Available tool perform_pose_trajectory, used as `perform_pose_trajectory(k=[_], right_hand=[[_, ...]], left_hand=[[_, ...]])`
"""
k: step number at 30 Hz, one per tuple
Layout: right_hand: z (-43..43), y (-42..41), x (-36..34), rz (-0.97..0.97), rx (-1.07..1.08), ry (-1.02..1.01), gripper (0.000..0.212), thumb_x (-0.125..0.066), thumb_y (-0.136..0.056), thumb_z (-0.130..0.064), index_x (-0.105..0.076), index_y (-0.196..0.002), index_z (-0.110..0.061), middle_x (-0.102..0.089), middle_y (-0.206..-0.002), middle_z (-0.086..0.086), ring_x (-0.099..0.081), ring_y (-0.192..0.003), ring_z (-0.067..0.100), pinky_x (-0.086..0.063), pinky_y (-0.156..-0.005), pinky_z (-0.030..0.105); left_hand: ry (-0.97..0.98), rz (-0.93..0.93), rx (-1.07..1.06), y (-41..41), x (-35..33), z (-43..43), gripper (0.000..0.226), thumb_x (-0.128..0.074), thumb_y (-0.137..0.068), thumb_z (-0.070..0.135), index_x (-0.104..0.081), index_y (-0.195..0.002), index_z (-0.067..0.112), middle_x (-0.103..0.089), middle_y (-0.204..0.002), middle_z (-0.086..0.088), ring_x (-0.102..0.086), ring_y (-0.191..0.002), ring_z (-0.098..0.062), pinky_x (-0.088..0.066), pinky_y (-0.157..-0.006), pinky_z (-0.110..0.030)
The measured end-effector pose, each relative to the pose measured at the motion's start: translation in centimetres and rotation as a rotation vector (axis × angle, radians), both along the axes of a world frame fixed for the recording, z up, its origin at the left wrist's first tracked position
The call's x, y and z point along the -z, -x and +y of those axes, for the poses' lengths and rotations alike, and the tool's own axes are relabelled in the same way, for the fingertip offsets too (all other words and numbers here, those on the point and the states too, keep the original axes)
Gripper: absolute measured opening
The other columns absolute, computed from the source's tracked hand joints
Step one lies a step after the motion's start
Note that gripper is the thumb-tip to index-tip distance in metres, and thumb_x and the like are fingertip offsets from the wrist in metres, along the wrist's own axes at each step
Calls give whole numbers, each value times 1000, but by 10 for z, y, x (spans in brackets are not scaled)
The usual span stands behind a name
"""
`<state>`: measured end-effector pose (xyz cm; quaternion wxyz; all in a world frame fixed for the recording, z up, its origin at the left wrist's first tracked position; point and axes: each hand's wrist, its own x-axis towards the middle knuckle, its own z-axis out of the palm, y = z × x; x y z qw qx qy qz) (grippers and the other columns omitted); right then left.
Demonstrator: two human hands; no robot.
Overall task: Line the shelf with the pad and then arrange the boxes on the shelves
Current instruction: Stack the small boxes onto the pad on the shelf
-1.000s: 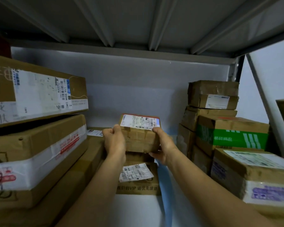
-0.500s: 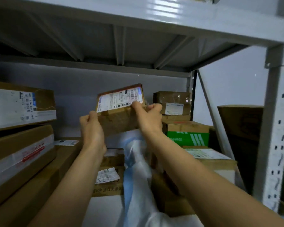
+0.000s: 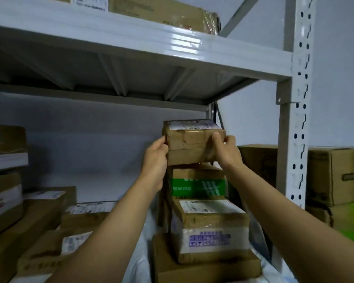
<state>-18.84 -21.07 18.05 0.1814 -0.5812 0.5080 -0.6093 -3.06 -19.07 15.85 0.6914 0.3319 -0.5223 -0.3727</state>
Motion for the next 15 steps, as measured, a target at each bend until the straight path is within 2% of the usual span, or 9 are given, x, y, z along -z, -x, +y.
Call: perform_pose_trajectory(k=[2, 5, 6, 9, 10, 12, 15], right_hand=[[-9, 6, 3, 1, -20, -28, 49, -34, -97, -42, -31, -135, -12, -47, -113, 7, -48, -100, 22, -43, -80, 38], [-19, 9, 9, -4, -57, -105, 51, -33, -98, -40, -25, -138, -9, -46, -118, 9, -46, -101, 22, -40, -80, 36], [-23, 11, 11, -13, -65, -132, 53, -33, -98, -40, -25, -139, -8, -46, -117, 9, -46, -101, 22, -40, -81, 36], [-25, 8, 10, -69, 22, -157, 58, -37, -93, -46, -37, -135, -6, -51, -122, 13, -52, -103, 27, -45, -86, 41], [-21, 4, 8, -83, 105, -111, 59, -40, -92, -47, -40, -135, -6, -51, -128, 15, -54, -106, 30, -47, -89, 42], [-2, -11, 3, -104, 227, 89, 55, -46, -93, -38, -38, -138, -8, -41, -140, 14, -51, -115, 27, -43, -93, 36], [38, -48, -3, -54, 171, 394, 42, -49, -94, -26, -40, -133, -13, -39, -137, 4, -42, -107, 8, -36, -89, 23]], left_hand=[[-15, -49, -1, 6, 1, -7, 39, -31, -101, 10, -53, -133, 18, -66, -108, 1, -61, -94, -11, -47, -64, -21], [-40, -103, -4, 10, 4, -15, 41, -31, -101, 8, -49, -137, 18, -64, -118, -3, -61, -94, -11, -49, -64, -18], [-46, -114, -2, 10, 5, -16, 42, -31, -101, 8, -47, -139, 18, -62, -123, -4, -61, -98, -13, -51, -69, -18], [-56, -163, 20, 10, 8, -12, 43, -34, -101, 12, -40, -143, 19, -55, -136, -5, -57, -116, -19, -49, -95, -30], [-51, -183, 3, 8, 10, -8, 43, -36, -101, 14, -39, -144, 19, -51, -139, -2, -55, -118, -17, -46, -99, -28], [-61, -215, -90, -4, 14, 2, 43, -40, -100, 17, -37, -143, 16, -49, -135, 5, -54, -115, -12, -42, -91, -16], [-105, -243, -328, -42, 26, 8, 37, -46, -98, 17, -49, -134, 12, -52, -134, -4, -50, -115, -17, -36, -89, -21]])
